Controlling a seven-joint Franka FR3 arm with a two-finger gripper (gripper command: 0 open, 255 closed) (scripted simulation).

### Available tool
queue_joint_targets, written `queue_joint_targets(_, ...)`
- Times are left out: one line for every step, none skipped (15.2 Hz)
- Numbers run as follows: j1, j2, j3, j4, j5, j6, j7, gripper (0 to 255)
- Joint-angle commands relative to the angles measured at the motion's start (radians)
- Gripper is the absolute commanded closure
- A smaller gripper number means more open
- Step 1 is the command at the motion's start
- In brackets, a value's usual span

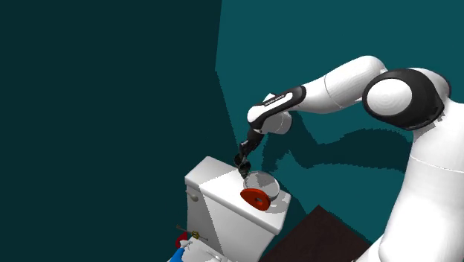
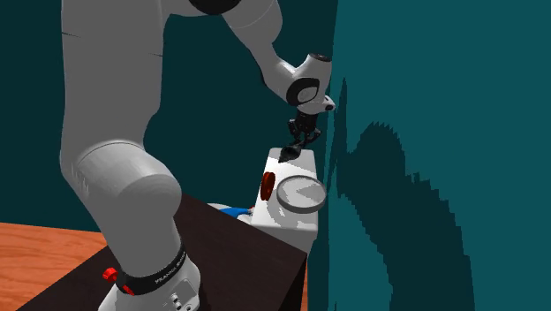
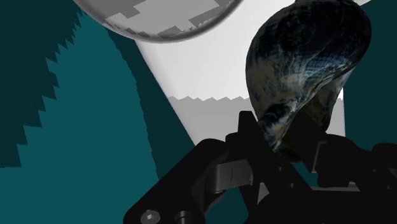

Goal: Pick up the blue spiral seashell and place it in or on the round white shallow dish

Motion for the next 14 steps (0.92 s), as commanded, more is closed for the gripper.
queue_joint_targets(-0.029,-0.04,-0.008,-0.044,0.01,-0.006,-0.045,255)
queue_joint_targets(-0.044,-0.061,-0.013,-0.066,0.015,-0.01,-0.068,255)
queue_joint_targets(-0.058,-0.081,-0.019,-0.087,0.018,-0.014,-0.09,255)
queue_joint_targets(-0.073,-0.1,-0.024,-0.106,0.021,-0.02,-0.113,255)
queue_joint_targets(-0.086,-0.119,-0.032,-0.125,0.025,-0.025,-0.135,255)
queue_joint_targets(-0.097,-0.137,-0.043,-0.142,0.027,-0.032,-0.158,255)
queue_joint_targets(-0.106,-0.155,-0.057,-0.158,0.03,-0.04,-0.181,255)
queue_joint_targets(-0.115,-0.172,-0.07,-0.173,0.031,-0.047,-0.203,255)
queue_joint_targets(-0.115,-0.178,-0.078,-0.178,0.033,-0.05,-0.211,255)
queue_joint_targets(-0.11,-0.167,-0.081,-0.18,0.041,-0.039,-0.219,255)
queue_joint_targets(-0.105,-0.157,-0.086,-0.181,0.049,-0.029,-0.227,255)
queue_joint_targets(-0.1,-0.146,-0.089,-0.183,0.058,-0.018,-0.236,255)
queue_joint_targets(-0.093,-0.135,-0.095,-0.184,0.068,-0.007,-0.245,255)
queue_joint_targets(-0.082,-0.124,-0.104,-0.184,0.079,0.002,-0.255,255)
